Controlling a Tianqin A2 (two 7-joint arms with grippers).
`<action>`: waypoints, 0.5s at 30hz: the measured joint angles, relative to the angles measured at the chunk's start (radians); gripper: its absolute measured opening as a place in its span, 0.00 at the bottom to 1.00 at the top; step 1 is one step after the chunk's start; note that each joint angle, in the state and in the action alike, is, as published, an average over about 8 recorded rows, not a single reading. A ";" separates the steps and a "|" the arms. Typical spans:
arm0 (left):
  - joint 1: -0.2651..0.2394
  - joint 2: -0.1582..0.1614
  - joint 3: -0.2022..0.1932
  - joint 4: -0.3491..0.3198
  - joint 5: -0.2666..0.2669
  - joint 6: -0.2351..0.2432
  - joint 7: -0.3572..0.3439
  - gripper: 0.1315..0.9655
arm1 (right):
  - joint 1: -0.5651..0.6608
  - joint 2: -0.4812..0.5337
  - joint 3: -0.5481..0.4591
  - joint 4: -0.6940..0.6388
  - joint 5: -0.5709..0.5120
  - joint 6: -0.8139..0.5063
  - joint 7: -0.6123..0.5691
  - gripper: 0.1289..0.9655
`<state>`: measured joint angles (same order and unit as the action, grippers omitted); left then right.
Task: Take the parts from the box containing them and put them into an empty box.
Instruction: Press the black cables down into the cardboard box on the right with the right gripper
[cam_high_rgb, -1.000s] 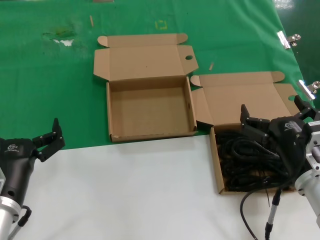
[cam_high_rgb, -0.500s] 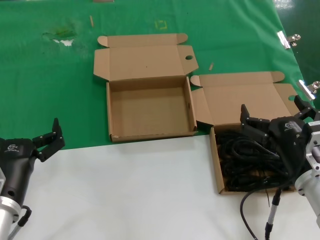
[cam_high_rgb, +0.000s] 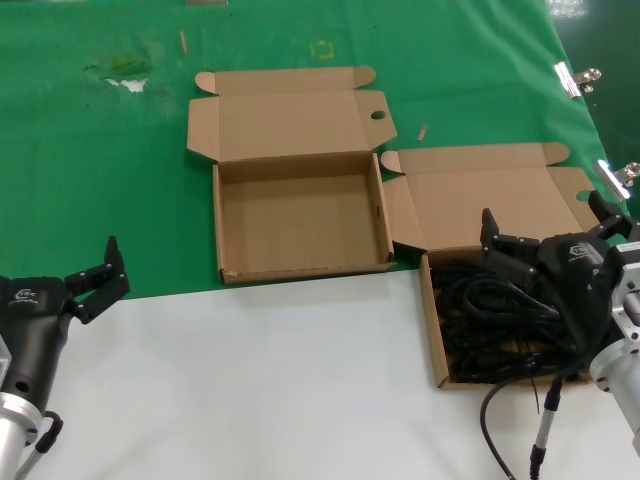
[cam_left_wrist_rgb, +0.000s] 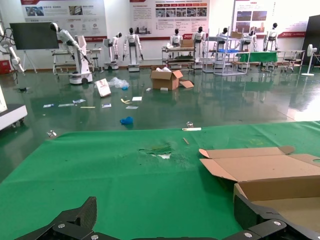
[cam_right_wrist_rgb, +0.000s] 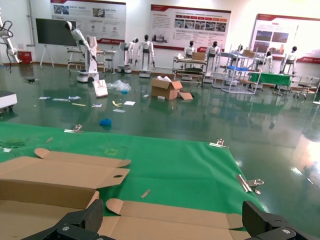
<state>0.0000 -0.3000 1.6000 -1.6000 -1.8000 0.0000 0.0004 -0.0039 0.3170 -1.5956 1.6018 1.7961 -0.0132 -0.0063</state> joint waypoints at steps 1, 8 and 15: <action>0.000 0.000 0.000 0.000 0.000 0.000 0.000 1.00 | 0.000 0.000 0.000 0.000 0.000 0.000 0.000 1.00; 0.000 0.000 0.000 0.000 0.000 0.000 0.000 1.00 | 0.000 0.000 0.000 0.000 0.000 0.000 0.000 1.00; 0.000 0.000 0.000 0.000 0.000 0.000 0.000 1.00 | 0.000 0.000 0.000 0.000 0.000 0.000 0.000 1.00</action>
<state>0.0000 -0.3000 1.6000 -1.6000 -1.8000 0.0000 0.0001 -0.0039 0.3170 -1.5956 1.6018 1.7961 -0.0132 -0.0063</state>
